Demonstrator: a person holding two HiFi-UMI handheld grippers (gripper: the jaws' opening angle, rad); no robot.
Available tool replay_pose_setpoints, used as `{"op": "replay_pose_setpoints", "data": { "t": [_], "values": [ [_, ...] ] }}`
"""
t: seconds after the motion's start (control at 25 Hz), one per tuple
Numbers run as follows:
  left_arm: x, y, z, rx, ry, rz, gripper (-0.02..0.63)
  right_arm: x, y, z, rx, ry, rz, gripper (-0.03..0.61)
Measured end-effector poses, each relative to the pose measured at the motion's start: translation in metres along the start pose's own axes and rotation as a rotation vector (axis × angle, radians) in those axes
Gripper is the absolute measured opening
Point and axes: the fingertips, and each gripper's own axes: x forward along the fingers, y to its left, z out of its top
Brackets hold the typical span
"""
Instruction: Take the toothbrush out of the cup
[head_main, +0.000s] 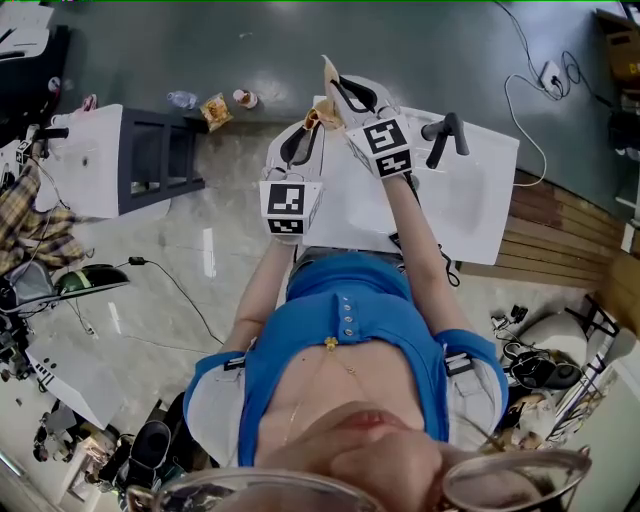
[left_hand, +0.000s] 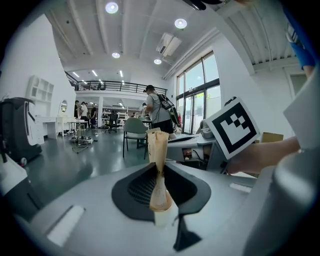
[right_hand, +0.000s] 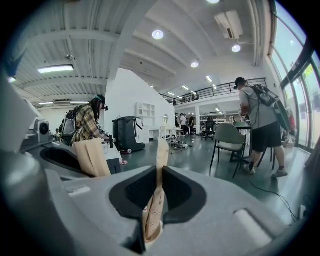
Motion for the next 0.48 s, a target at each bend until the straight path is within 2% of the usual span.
{"op": "replay_pose_setpoints", "data": {
  "t": [0.48],
  "values": [
    [-0.019,-0.007,0.024,0.032,-0.055,0.004,0.054,-0.042,0.004,0.032,-0.031,-0.079,-0.017,0.034]
  ]
}}
